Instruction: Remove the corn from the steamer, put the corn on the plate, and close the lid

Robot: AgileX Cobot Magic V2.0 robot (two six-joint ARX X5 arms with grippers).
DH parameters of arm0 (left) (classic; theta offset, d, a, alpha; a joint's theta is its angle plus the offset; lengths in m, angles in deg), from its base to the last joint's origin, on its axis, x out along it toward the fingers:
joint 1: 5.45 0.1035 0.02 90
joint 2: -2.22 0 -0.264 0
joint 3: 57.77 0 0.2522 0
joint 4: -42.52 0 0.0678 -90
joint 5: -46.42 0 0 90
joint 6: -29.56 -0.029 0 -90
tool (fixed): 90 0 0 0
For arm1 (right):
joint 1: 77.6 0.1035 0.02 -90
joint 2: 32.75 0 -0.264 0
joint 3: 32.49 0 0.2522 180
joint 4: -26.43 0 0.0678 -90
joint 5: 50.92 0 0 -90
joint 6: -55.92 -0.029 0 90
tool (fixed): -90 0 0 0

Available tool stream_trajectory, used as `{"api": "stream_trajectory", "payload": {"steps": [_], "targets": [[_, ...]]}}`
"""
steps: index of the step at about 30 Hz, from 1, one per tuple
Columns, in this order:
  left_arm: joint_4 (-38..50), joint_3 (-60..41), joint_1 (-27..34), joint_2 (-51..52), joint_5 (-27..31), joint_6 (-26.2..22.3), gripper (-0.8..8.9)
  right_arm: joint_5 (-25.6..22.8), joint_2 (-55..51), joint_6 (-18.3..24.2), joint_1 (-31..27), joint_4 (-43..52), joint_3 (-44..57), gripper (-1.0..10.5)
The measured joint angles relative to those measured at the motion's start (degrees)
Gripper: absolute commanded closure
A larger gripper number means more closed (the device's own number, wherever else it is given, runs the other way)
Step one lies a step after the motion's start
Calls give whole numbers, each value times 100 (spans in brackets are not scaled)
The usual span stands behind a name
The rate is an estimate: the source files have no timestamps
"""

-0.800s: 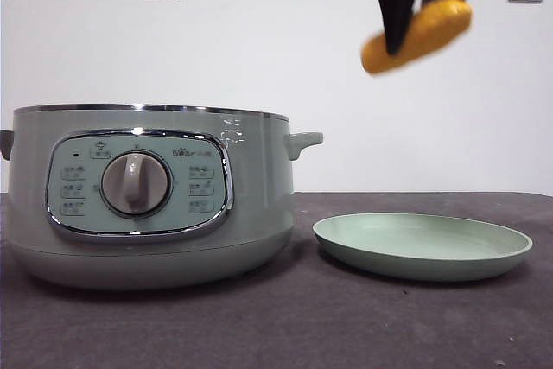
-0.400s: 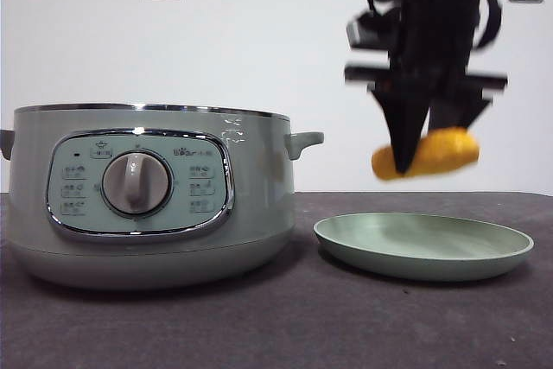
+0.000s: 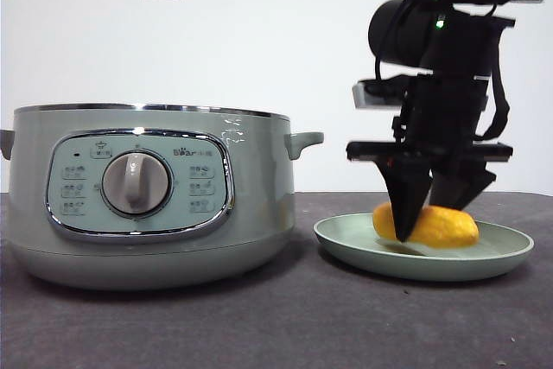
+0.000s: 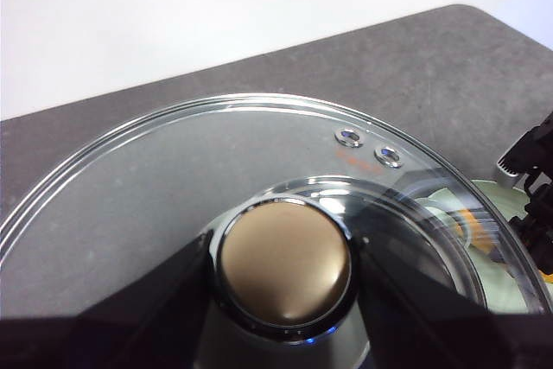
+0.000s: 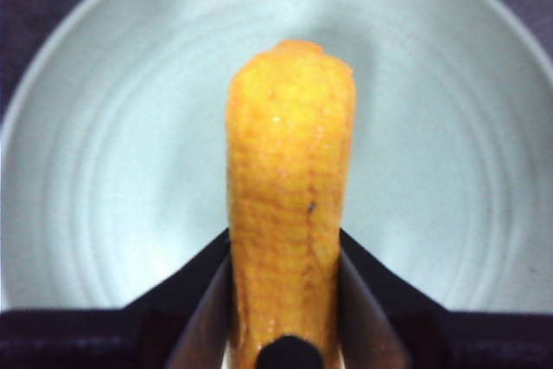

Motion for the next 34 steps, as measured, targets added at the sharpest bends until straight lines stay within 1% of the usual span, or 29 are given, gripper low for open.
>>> {"api": "stream_trajectory", "payload": {"steps": [2,3,6,8,10,16,22,34], "targets": [[0,0,0,-42,0,-2,822,0,76,0,0,9,4,924],[2,0,0,-57,0,-2,822,0,79,0,0,26,7,881],[17,0,0,-85,2,0,822,0,79,0,0,35,7,688],[59,0,0,-94,0,0,822,-2,79,0,0,35,7,620],[74,0,0,-98,0,0,822,-4,79,-24,0,22,7,587],[94,0,0,-155,0,-2,822,-4,79,-72,0,17,7,568],[365,0,0,-470,-7,0,822,-2,0,-85,0,-24,11,568],[481,0,-42,-1480,-175,46,822,-4,-1690,-85,-103,-133,28,568]]}}
